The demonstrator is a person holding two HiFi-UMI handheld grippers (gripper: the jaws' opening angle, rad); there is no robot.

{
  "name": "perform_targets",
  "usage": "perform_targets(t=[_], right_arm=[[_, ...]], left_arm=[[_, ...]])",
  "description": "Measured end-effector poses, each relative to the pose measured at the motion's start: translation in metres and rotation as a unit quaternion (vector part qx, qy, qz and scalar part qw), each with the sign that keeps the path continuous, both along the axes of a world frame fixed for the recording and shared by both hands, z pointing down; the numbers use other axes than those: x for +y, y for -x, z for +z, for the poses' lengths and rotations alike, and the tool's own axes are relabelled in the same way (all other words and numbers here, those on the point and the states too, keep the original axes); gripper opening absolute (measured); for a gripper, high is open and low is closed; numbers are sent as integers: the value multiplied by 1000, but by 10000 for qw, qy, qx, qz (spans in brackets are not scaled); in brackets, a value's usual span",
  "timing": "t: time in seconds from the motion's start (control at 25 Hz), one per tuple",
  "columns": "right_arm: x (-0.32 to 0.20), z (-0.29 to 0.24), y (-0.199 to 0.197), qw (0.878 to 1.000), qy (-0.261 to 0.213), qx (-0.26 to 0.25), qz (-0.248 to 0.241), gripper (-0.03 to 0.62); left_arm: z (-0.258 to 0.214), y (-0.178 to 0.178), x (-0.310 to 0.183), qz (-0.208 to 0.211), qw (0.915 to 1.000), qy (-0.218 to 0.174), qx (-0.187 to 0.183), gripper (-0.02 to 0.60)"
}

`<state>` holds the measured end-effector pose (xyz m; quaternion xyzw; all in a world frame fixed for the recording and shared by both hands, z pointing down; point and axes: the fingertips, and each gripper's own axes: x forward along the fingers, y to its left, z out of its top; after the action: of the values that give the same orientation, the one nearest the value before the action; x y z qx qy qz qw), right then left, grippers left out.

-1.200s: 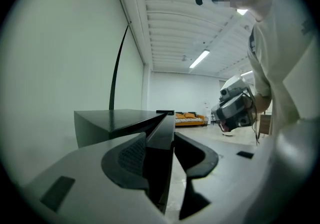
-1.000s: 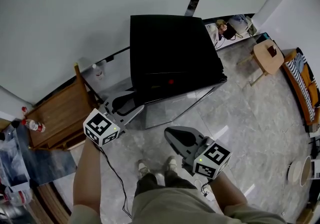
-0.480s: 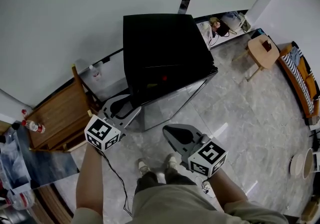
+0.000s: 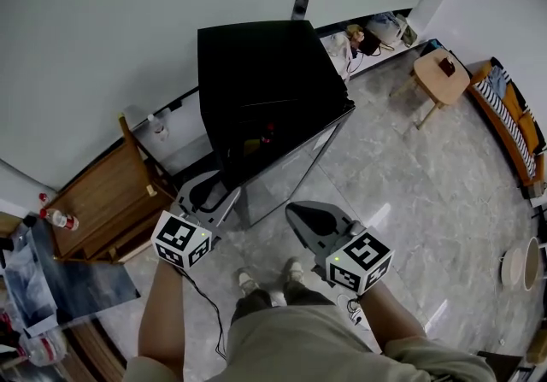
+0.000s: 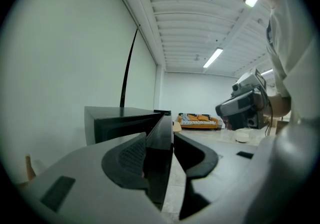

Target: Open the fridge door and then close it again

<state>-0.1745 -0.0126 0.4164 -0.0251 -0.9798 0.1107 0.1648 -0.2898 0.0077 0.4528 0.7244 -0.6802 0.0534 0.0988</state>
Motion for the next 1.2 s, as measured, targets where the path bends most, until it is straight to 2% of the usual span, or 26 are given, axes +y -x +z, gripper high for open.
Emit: perform_targets(t=[0.24, 0.52, 0.92, 1.2], right_arm=[[-4, -3, -19, 9999, 55, -16, 163, -3], [-10, -4, -40, 9995, 40, -18, 324, -3], [-9, 4, -70, 9980, 115, 116, 608, -3], [-19, 2, -100, 9949, 97, 104, 1001, -3]], left_arm=[[-2, -28, 7, -348, 9993, 126, 15, 170], [-2, -61, 14, -366, 9991, 211, 71, 166], [-6, -128, 19, 130, 9994, 233, 227, 155], [-7, -178, 8, 704, 9969, 203, 295, 158]])
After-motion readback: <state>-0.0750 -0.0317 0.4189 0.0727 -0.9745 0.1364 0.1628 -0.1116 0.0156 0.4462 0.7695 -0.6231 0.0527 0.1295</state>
